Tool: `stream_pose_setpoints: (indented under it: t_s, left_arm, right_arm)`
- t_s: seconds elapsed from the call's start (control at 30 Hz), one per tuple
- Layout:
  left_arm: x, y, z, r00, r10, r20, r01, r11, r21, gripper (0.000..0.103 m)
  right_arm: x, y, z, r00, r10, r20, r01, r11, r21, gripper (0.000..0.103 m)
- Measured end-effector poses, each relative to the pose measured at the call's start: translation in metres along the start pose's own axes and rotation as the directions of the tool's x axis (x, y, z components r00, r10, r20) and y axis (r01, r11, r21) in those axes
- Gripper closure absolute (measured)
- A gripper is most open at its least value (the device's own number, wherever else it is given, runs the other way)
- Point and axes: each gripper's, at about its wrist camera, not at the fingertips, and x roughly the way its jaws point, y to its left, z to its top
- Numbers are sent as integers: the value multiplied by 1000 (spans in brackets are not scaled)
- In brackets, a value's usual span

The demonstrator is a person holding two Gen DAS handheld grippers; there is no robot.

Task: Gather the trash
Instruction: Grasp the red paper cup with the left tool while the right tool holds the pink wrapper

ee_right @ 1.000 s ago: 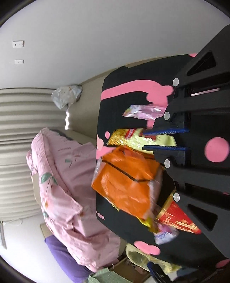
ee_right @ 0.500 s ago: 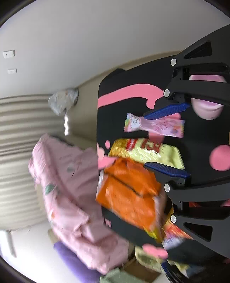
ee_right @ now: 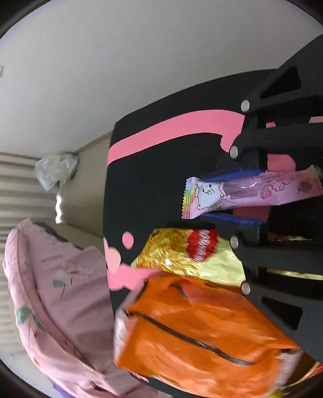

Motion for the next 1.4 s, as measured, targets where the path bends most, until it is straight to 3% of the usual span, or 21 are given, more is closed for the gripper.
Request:
stream_pose_setpoints:
  t_s: [0.13, 0.3, 0.47, 0.67, 0.9, 1.03, 1.23, 1.4]
  left_arm:
    - [2, -2, -2, 1000, 2, -9, -2, 1000, -1, 45]
    - [9, -20, -2, 999, -25, -42, 26, 999, 35, 41]
    - [27, -54, -3, 987, -89, -137, 100, 992, 79, 40]
    - [57, -112, 2, 976, -108, -190, 139, 977, 160, 40]
    - [112, -153, 4, 964, 89, -251, -22, 966, 259, 40]
    - [129, -156, 1, 948, 143, -284, -64, 961, 269, 40]
    - [126, -145, 3, 933, 114, -341, -49, 980, 193, 47]
    - [94, -141, 3, 955, 47, -293, 5, 985, 175, 49]
  right_arm:
    - [-39, -8, -15, 993, 66, 94, -66, 998, 3, 81]
    - [-104, -17, -41, 957, 212, 196, -213, 977, -14, 81]
    - [-146, -11, -87, 934, 254, 249, -235, 966, -104, 81]
    - [-149, -29, -136, 926, 283, 252, -279, 959, -50, 81]
    - [-141, -49, -171, 917, 319, 238, -334, 942, 25, 81]
    - [-137, -47, -179, 911, 343, 227, -356, 934, 17, 81]
    - [-138, -39, -185, 900, 375, 223, -382, 924, -11, 81]
    - [-142, -32, -186, 893, 393, 218, -397, 918, -29, 81]
